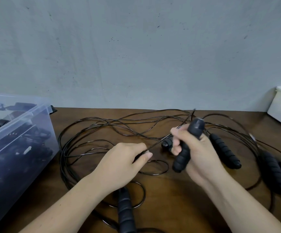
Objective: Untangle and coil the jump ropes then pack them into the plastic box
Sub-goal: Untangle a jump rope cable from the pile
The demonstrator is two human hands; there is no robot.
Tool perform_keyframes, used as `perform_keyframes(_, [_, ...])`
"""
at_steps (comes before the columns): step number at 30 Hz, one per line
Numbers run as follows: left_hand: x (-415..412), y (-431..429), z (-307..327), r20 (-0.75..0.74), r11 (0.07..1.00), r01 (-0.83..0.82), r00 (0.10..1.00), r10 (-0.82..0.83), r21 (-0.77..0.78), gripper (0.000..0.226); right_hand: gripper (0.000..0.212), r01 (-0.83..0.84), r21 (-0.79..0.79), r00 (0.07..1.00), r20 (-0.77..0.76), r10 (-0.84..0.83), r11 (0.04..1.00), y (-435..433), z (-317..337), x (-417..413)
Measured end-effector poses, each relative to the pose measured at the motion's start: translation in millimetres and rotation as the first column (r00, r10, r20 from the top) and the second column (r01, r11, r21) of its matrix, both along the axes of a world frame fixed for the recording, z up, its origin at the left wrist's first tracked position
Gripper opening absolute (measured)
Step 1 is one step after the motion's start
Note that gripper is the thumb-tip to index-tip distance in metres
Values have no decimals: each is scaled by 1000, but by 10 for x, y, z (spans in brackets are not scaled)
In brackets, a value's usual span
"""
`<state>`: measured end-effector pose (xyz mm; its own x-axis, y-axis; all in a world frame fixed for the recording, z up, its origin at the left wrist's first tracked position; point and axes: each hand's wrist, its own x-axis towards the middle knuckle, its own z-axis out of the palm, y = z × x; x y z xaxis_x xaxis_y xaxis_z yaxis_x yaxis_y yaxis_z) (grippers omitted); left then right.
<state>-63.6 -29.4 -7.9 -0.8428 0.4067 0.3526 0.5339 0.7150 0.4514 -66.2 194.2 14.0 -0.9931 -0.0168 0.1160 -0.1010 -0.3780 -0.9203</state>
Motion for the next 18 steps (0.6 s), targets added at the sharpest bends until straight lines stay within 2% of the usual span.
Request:
perform_keyframes(3, [-1, -7, 10, 2, 1000, -10, 1000, 10, 9, 36, 20, 50, -45, 999, 9, -49, 998, 79, 48, -36])
perform_keyframes(6, [29, 13, 22, 17, 1000, -15, 1000, 15, -2, 38, 9, 23, -33, 1000, 17, -22, 999, 40, -5, -29])
perform_keyframes(8, [26, 19, 15, 7, 1000, -13, 1000, 13, -5, 37, 15, -27, 23, 1000, 13, 26, 999, -19, -56, 0])
perform_keyframes(13, [23, 23, 3, -20, 1000, 10, 1000, -11, -3, 31, 12, -81, 307, 994, -46, 99, 948, -207, -213, 109])
perform_keyframes(15, [32, 26, 14, -22, 999, 21, 1000, -21, -33, 24, 19, -65, 353, 996, -41, 85, 933, -239, -258, 111])
perform_keyframes(18, [43, 32, 32, -40, 999, 36, 998, -38, -36, 23, 17, -41, 340, 998, -40, 58, 939, -232, -262, 101])
